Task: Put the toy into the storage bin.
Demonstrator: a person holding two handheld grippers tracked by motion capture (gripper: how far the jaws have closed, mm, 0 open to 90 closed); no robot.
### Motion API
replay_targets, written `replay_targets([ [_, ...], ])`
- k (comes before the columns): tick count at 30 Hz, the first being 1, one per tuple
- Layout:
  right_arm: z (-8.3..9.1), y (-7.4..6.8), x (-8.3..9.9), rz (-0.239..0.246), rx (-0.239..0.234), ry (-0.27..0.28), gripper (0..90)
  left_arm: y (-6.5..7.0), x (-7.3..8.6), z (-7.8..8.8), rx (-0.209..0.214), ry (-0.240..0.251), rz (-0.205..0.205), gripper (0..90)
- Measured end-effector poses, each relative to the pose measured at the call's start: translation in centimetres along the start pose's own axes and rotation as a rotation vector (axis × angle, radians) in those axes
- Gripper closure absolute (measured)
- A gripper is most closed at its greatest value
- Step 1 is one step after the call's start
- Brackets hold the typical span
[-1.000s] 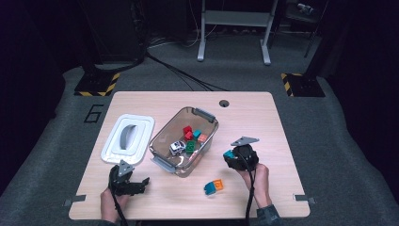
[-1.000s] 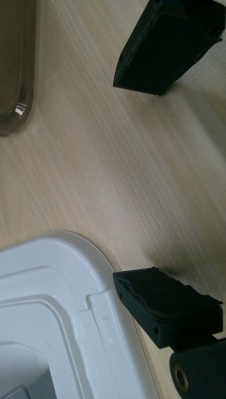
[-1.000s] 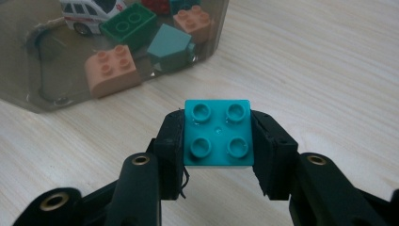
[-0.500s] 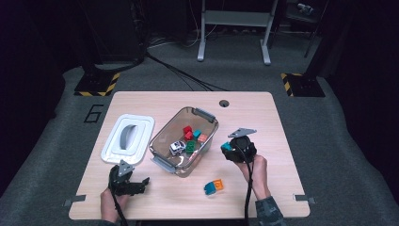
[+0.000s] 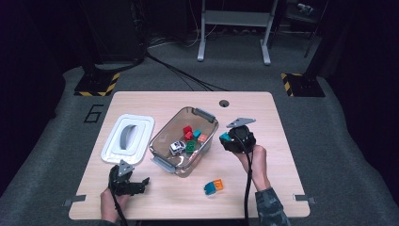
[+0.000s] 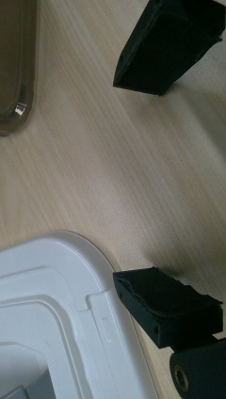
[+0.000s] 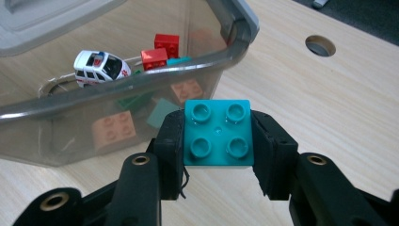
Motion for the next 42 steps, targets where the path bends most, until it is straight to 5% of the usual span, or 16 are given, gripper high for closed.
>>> replay_targets([
  [21,-0.6,-2.0,-4.4,0.070,-0.021,0.026,58.6,-0.1,0.0,0.0,0.009,-0.002,-0.003,7.6],
  [42,-4.2,-4.6,-4.8,0.134,-0.055,-0.079,58.5,-0.1,0.0,0.1,-0.001,-0.005,-0.013,7.7],
])
Point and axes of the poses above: each handheld gripper's, and its own axes: z roughly backward along the jaws, x roughly out of its underside, y roughly to its right, the point moved 2 cm from there along -z, roughly forward along the jaws, and after that the axes turned 12 degrees about -z, right-handed, at the moved point
